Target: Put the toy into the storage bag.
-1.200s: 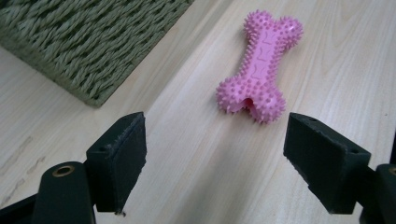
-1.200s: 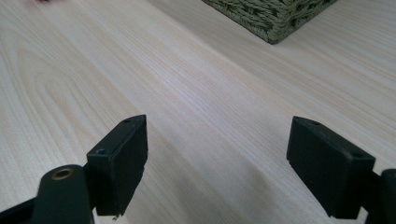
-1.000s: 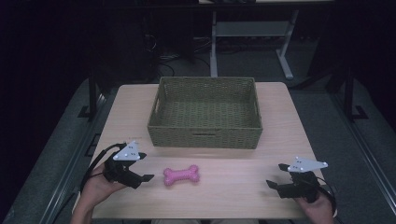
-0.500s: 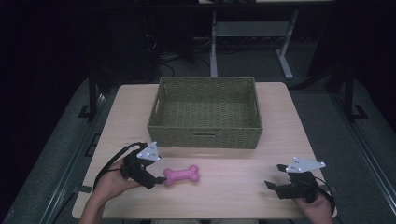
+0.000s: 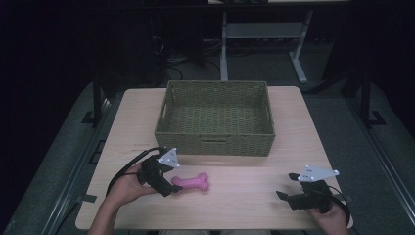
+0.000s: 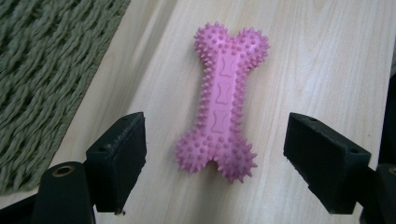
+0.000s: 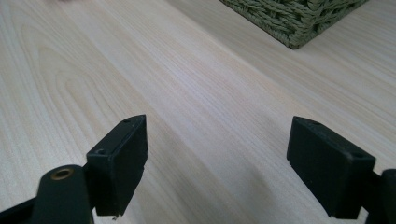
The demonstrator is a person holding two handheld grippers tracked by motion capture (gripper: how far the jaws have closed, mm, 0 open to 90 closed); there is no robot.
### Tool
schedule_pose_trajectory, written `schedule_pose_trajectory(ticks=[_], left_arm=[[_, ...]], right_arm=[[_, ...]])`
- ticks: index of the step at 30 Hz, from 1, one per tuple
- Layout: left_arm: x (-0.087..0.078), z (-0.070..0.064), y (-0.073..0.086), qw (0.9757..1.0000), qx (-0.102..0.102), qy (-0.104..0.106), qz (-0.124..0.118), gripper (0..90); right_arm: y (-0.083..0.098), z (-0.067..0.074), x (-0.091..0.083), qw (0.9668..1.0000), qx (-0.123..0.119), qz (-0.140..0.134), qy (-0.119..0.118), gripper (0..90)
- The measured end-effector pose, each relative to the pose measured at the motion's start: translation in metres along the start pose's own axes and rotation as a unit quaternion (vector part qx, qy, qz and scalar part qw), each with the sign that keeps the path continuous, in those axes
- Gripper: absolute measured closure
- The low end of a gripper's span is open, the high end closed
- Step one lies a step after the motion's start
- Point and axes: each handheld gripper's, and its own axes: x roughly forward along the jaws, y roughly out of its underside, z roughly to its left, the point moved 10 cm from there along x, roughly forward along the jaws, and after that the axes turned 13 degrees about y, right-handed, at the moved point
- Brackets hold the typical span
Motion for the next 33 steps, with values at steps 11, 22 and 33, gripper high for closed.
schedule_pose_trajectory(ticks=[11,22,33], left_arm=[[0.016,0.001,-0.005,0.9998,0.000,0.015,0.014,20.9],[0.032,0.002,-0.006,0.9987,0.004,0.028,0.042,22.5],[0.046,0.005,-0.010,0.9971,0.006,0.038,0.066,30.1]], right_arm=[[0.000,0.001,-0.001,1.0000,0.001,0.000,-0.004,19.9],[-0.001,0.002,-0.001,1.0000,-0.003,0.000,-0.004,19.9],[-0.002,0.002,-0.001,1.0000,-0.005,-0.002,-0.005,19.9]])
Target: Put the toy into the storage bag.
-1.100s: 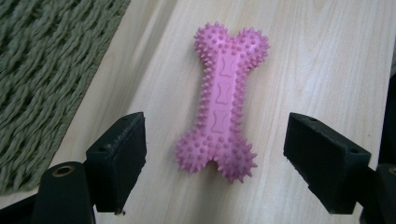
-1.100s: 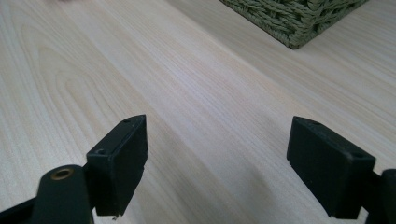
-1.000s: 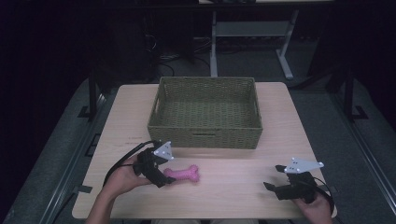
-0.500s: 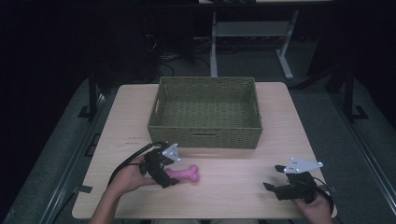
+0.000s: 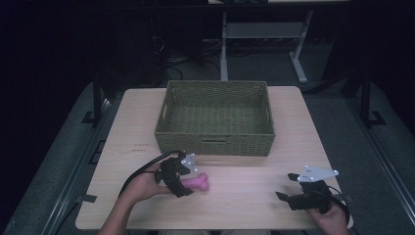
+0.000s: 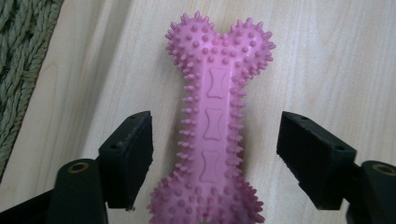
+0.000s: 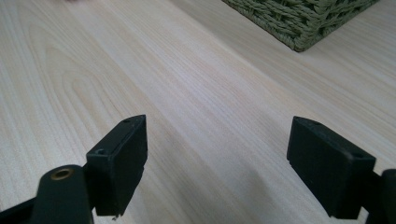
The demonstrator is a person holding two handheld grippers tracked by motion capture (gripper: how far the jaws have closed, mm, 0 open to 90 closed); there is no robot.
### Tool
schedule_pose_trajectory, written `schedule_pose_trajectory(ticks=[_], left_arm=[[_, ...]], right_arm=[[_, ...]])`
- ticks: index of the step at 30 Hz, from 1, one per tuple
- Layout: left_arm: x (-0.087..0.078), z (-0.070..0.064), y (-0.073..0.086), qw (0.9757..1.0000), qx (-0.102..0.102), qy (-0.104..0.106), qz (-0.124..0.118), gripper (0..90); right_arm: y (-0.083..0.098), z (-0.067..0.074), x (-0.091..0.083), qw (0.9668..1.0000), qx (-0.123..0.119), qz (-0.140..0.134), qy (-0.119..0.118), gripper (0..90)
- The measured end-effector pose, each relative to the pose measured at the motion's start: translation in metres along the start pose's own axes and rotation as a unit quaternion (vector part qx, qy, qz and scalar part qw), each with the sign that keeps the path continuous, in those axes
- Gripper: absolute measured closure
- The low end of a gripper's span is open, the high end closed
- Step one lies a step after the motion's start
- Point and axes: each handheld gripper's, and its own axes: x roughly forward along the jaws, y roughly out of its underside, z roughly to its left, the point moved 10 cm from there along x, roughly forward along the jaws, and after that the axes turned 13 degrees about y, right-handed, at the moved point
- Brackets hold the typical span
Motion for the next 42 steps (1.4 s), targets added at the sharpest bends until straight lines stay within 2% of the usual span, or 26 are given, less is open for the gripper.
schedule_pose_trajectory(ticks=[8,10,20,31,42], left_arm=[[0.005,0.002,0.000,0.9998,0.000,0.002,0.018,35.4],[0.007,0.002,0.001,0.9997,0.001,0.003,0.024,39.1],[0.009,0.003,0.001,0.9995,0.001,0.004,0.030,47.6],[0.011,0.005,0.001,0.9994,0.004,0.002,0.035,52.1],[0.013,0.004,0.000,0.9989,0.014,-0.002,0.044,57.7]], right_arm=[[0.000,0.000,-0.001,1.0000,0.000,0.000,-0.002,19.9],[0.000,0.000,-0.001,1.0000,0.000,-0.001,-0.002,19.9],[0.000,0.000,-0.001,1.0000,-0.001,-0.001,-0.002,19.8],[0.000,0.000,-0.001,1.0000,-0.001,-0.002,-0.003,19.8],[0.000,-0.001,-0.002,1.0000,0.003,-0.003,-0.004,19.8]])
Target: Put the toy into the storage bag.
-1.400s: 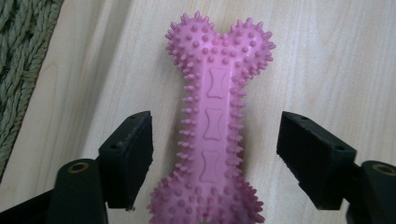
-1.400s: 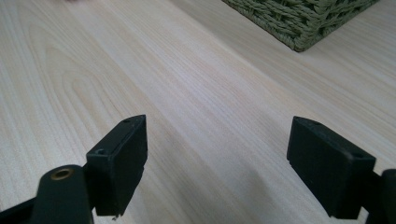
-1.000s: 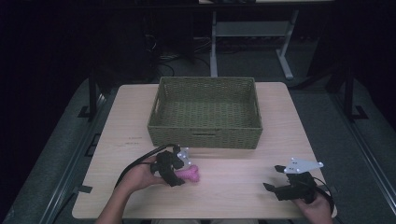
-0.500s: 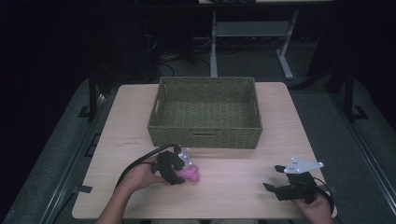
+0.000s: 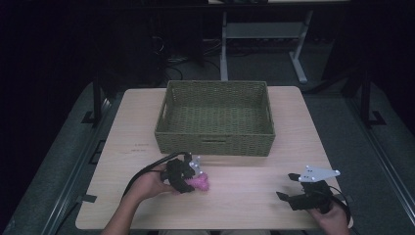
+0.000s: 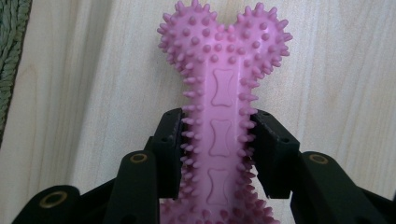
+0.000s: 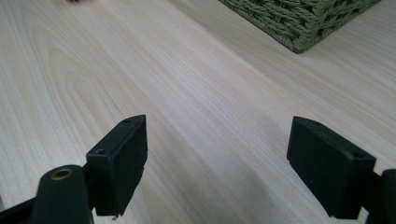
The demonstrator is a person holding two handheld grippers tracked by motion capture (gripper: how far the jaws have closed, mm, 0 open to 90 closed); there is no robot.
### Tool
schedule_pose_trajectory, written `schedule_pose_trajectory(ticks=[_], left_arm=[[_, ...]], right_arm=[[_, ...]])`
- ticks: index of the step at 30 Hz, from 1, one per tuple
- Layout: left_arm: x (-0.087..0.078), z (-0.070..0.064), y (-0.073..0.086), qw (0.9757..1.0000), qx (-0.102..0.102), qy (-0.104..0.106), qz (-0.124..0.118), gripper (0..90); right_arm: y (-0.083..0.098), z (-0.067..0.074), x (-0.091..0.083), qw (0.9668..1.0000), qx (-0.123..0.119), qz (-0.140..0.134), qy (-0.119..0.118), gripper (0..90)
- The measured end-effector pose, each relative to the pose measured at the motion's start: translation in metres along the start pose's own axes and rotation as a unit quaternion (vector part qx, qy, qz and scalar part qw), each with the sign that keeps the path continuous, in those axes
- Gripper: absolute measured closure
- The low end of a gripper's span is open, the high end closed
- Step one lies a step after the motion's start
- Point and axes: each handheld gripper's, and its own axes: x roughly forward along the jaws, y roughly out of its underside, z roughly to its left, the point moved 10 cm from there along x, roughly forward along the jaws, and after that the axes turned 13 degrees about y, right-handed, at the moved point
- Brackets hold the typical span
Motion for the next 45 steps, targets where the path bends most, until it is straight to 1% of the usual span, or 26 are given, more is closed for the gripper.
schedule_pose_trajectory(ticks=[3,8,11,13,14,15,16,17,18,19,21,25,27,28,35,37,38,44,45], left_arm=[[0.000,0.000,0.000,1.0000,0.003,-0.002,0.001,58.4],[-0.001,0.000,0.000,1.0000,0.001,0.000,0.000,58.9],[-0.005,-0.001,0.000,0.9999,0.000,0.007,-0.008,58.9],[-0.012,0.000,-0.002,1.0000,0.001,0.005,-0.007,58.9],[-0.012,0.000,-0.002,1.0000,0.001,0.005,-0.007,58.8],[-0.016,0.000,-0.004,0.9999,0.004,0.005,-0.009,58.8],[-0.022,-0.001,-0.008,0.9998,0.007,0.008,-0.018,58.9],[-0.022,-0.001,-0.008,0.9998,0.007,0.008,-0.018,58.9],[-0.029,-0.002,-0.012,0.9996,0.011,0.009,-0.023,58.9],[-0.029,-0.002,-0.012,0.9996,0.011,0.009,-0.023,58.9],[-0.037,-0.002,-0.016,0.9995,0.016,0.009,-0.026,58.8],[-0.050,-0.001,-0.023,0.9993,0.021,0.010,-0.031,58.8],[-0.052,-0.001,-0.024,0.9992,0.022,0.010,-0.032,58.9],[-0.057,-0.001,-0.026,0.9990,0.025,0.013,-0.035,58.8],[-0.069,0.000,-0.031,0.9989,0.028,0.017,-0.033,58.8],[-0.075,0.002,-0.033,0.9989,0.030,0.014,-0.033,58.8],[-0.075,0.002,-0.033,0.9989,0.030,0.014,-0.033,58.8],[-0.090,0.003,-0.039,0.9986,0.035,0.018,-0.034,58.8],[-0.096,0.003,-0.040,0.9986,0.038,0.018,-0.033,58.8]], right_arm=[[0.000,0.000,0.000,1.0000,0.000,0.000,0.000,19.8],[0.001,-0.002,0.000,1.0000,-0.001,0.001,0.002,19.9],[0.001,-0.002,0.000,1.0000,0.001,0.000,0.001,19.8],[0.002,-0.003,0.001,1.0000,0.003,0.003,0.001,19.7],[0.002,-0.003,0.001,1.0000,0.003,0.003,0.001,19.7],[0.003,-0.003,0.001,1.0000,0.003,0.005,0.000,19.7],[0.003,-0.003,0.002,1.0000,0.002,0.005,-0.001,19.6],[0.003,-0.003,0.002,1.0000,0.002,0.005,-0.001,19.6],[0.003,-0.002,0.003,1.0000,0.000,0.006,-0.002,19.6],[0.003,-0.002,0.003,1.0000,0.000,0.006,-0.002,19.7],[0.003,-0.002,0.003,1.0000,0.001,0.007,-0.003,19.6],[0.004,-0.002,0.003,1.0000,0.002,0.006,-0.006,19.6],[0.004,-0.002,0.003,1.0000,0.001,0.007,-0.006,19.6],[0.004,-0.001,0.003,0.9999,0.005,0.007,-0.009,19.6],[0.004,-0.002,0.004,0.9999,0.007,0.008,-0.009,19.6],[0.005,-0.003,0.005,0.9999,0.004,0.009,-0.008,19.6],[0.005,-0.003,0.005,0.9999,0.004,0.009,-0.008,19.6],[0.005,-0.003,0.005,0.9999,0.005,0.010,-0.007,19.6],[0.005,-0.003,0.006,0.9999,0.004,0.010,-0.007,19.6]])
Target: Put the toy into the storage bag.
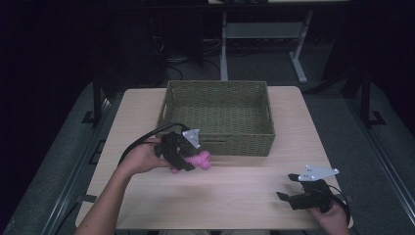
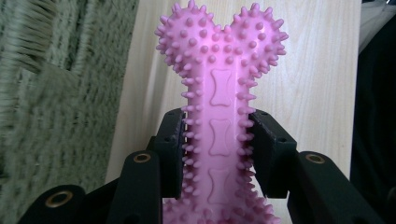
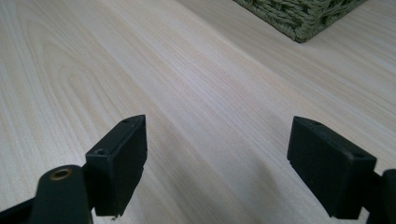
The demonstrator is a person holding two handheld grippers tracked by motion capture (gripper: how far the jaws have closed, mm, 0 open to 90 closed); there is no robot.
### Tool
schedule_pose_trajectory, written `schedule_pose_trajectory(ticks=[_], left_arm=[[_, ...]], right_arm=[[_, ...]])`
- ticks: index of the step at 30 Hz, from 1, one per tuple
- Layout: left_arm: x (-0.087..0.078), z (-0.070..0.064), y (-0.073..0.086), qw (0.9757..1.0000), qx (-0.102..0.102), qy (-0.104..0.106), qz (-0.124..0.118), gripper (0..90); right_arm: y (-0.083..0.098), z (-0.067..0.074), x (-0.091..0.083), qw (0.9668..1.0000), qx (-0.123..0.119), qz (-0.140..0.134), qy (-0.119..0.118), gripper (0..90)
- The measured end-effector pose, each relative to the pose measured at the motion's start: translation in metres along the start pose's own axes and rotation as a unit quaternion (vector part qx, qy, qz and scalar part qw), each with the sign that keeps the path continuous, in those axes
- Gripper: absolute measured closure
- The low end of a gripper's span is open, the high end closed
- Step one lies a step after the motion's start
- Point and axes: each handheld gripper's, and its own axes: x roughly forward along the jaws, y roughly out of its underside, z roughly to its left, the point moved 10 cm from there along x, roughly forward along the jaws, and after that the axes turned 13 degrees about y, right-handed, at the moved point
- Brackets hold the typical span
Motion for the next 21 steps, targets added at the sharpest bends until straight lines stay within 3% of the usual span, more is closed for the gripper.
schedule_pose_trajectory(ticks=[9,21], left_arm=[[-0.022,0.000,-0.009,1.0000,0.007,-0.002,-0.004,58.8],[-0.050,0.011,-0.020,0.9999,0.009,-0.011,-0.005,58.7]], right_arm=[[0.000,0.000,0.000,1.0000,0.001,0.000,-0.003,19.6],[0.000,0.000,-0.001,1.0000,0.000,-0.001,-0.004,19.6]])
